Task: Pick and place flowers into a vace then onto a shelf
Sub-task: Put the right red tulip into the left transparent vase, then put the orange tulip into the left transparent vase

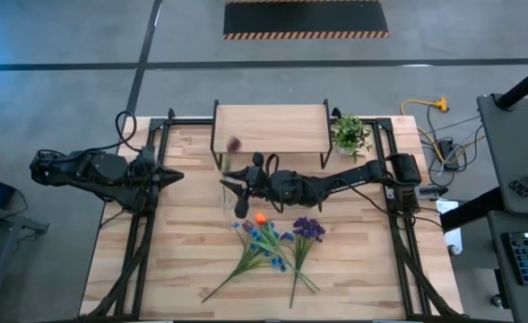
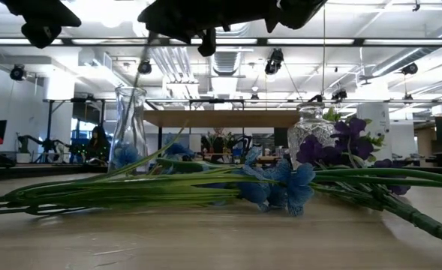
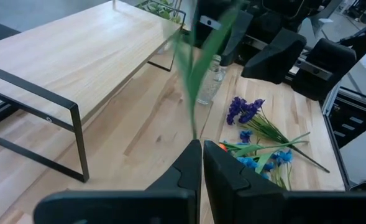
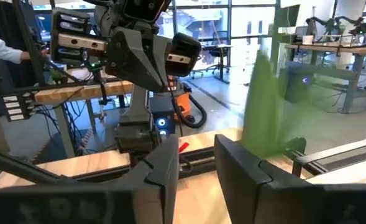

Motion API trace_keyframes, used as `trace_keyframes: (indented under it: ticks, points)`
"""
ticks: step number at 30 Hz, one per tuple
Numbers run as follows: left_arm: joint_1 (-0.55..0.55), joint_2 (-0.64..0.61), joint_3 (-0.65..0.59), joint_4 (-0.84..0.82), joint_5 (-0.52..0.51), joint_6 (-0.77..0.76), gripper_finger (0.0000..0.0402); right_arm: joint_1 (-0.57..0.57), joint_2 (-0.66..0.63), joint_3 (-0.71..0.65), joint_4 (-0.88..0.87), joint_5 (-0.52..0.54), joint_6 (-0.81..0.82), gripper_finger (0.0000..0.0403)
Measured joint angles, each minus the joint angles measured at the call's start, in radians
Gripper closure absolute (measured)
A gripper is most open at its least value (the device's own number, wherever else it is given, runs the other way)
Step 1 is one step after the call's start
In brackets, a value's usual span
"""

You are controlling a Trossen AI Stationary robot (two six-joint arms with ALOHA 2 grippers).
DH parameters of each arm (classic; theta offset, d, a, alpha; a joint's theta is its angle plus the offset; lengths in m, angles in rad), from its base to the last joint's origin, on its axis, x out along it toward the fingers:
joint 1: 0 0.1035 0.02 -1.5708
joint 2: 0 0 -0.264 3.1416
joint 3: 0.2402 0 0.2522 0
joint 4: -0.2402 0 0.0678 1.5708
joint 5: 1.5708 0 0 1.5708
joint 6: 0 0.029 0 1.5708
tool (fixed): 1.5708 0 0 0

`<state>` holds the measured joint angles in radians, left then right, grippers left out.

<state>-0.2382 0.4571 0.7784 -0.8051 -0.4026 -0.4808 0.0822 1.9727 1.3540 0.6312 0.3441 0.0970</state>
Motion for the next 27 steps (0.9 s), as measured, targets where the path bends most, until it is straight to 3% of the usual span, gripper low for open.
trace_keyframes:
  ticks: [13, 19, 27]
  points:
    - [0.0, 0.007, 0.0, 0.0, 0.0, 0.0, 0.0402, 0.03, -0.039, 0.0, -0.054, -0.041, -0.023, 0.0303]
    - [0.0, 0.006, 0.0, 0.0, 0.0, 0.0, 0.0402, 0.083, -0.125, 0.0, -0.292, -0.041, -0.069, 0.0301]
    - [0.0, 0.014, 0.0, 0.0, 0.01, -0.005, 0.0402, 0.135, -0.21, 0.0, -0.797, -0.052, 0.12, 0.0311]
